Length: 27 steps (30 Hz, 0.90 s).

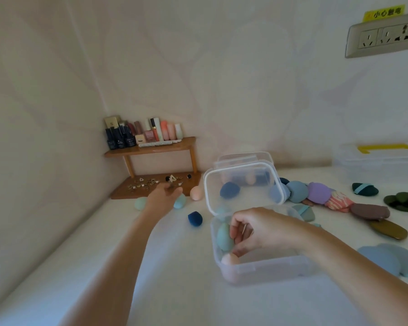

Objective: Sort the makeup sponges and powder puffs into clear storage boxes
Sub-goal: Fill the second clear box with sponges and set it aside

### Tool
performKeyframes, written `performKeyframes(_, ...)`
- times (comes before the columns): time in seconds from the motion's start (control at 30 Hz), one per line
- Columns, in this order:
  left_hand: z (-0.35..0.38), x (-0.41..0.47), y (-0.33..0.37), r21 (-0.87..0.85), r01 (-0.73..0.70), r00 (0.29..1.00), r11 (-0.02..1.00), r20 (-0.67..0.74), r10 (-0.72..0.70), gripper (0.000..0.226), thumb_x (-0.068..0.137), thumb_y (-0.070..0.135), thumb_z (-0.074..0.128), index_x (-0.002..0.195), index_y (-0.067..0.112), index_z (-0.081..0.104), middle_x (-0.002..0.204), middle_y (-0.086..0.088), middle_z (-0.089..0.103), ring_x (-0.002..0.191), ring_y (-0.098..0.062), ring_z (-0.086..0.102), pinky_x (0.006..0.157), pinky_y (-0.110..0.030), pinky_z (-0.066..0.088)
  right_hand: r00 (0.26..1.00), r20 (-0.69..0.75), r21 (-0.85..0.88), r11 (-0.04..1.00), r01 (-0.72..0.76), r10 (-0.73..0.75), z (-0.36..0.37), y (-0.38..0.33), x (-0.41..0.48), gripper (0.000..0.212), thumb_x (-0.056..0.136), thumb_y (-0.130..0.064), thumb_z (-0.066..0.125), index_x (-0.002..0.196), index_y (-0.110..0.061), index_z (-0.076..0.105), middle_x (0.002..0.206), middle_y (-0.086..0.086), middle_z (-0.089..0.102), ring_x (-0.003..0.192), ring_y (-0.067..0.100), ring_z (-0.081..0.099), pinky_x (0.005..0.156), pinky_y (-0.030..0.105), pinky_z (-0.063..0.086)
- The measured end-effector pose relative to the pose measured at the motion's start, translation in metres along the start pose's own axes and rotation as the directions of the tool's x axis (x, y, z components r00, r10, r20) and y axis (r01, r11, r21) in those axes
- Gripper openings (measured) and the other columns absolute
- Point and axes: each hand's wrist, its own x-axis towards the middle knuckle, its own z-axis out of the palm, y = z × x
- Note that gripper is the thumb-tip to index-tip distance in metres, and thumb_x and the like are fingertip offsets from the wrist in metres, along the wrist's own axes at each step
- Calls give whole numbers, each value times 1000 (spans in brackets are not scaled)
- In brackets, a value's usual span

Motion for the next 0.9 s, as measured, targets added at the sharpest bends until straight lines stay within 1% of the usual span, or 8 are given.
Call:
performKeyframes(0.17,9,24,-8,-40,142,988,989,67,-139,49,86,51,57,101,5,65,104,-13,66,88,-25,58,78,-31,43,1000,14,36,999,13,-13,-1,0,-1,33,67,-40,83,88,-31,60,93,-7,69,81,7,64,82,29,52)
performKeyframes(0.33,-4,11,-5,-203,151,987,967,81,-137,38,86,45,61,78,8,61,80,-11,56,66,-19,47,65,-28,39,1000,18,43,999,15,-15,-2,2,0,33,66,-41,83,86,-32,59,94,-6,70,83,9,65,80,29,52)
performKeyframes(0.47,-30,-26,18,-469,-38,978,883,164,130,32,88,37,60,103,9,61,81,-9,56,68,-14,50,67,-21,46,999,41,33,999,9,-10,-3,1,1,35,68,-41,83,91,-29,59,96,-6,70,77,3,61,73,22,46)
performKeyframes(0.6,-43,-77,47,-668,-139,779,731,382,498,40,76,31,72,110,16,59,93,-10,63,76,-21,58,69,-27,54,999,43,29,1000,-1,0,-3,2,1,40,66,-43,83,93,-28,60,95,-7,71,73,3,61,67,20,45)
performKeyframes(0.67,-43,-97,56,-621,-210,673,755,468,573,35,76,31,70,107,16,62,96,-13,65,82,-29,61,77,-34,54,999,33,11,1000,-6,6,-3,1,1,41,64,-44,84,94,-29,61,93,-11,70,73,2,58,69,21,44)
performKeyframes(0.73,-39,-107,60,-469,-363,644,805,498,581,25,78,28,72,102,20,66,101,-10,67,89,-29,64,86,-38,52,999,33,-1,1000,-1,2,-3,1,2,42,63,-45,84,94,-29,61,85,-15,65,73,0,55,71,22,42)
performKeyframes(0.8,-33,-111,61,-311,-469,636,827,531,560,22,79,27,74,100,25,66,100,3,70,90,-16,65,89,-30,52,999,35,-24,1000,-2,3,-3,-1,2,42,63,-45,84,93,-30,60,83,-19,60,73,0,53,70,21,41)
performKeyframes(0.9,-25,-118,65,-180,-544,627,819,562,540,22,77,28,75,98,30,68,95,11,70,76,1,58,72,-12,46,998,60,-59,998,6,-3,-3,-1,2,43,63,-40,85,96,-30,59,89,-17,62,80,4,55,71,21,42)
